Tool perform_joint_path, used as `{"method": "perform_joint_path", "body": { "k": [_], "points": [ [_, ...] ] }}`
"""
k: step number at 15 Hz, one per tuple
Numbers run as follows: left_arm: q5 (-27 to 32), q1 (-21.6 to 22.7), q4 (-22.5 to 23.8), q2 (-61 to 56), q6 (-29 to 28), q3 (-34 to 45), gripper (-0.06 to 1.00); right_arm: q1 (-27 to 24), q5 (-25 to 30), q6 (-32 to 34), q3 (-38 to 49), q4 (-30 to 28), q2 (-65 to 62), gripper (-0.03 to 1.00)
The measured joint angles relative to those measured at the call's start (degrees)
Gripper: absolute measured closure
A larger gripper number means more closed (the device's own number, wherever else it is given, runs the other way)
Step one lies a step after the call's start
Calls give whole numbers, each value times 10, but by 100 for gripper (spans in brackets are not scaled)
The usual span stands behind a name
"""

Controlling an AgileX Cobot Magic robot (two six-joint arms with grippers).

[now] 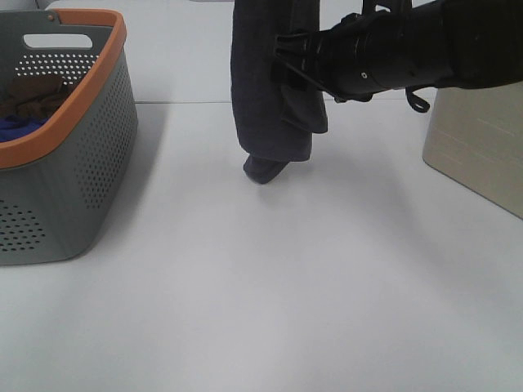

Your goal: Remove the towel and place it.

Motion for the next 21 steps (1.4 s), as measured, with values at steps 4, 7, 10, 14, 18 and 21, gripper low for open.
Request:
{"method": "perform_joint_path", "body": {
  "k": [4, 7, 10, 14, 18, 21],
  "points": [
    [0, 0, 0, 0, 0, 0, 94, 0, -53, -10, 10, 0, -1, 44],
    [0, 0, 0, 0, 0, 0, 94, 0, -84, -15, 49, 0, -1, 50],
    [0, 0, 0, 0, 0, 0, 94, 0, -110, -15, 58, 4, -1, 52],
    [0, 0, 5, 0, 0, 0, 94, 0, -164, -103, 58, 77, -1, 53],
    [0, 0, 5, 1, 0, 2, 94, 0, -193, -207, 59, 133, -9, 70],
    [0, 0, 5, 7, 0, 2, 94, 0, -191, -225, 59, 135, -38, 86]
  ]
}}
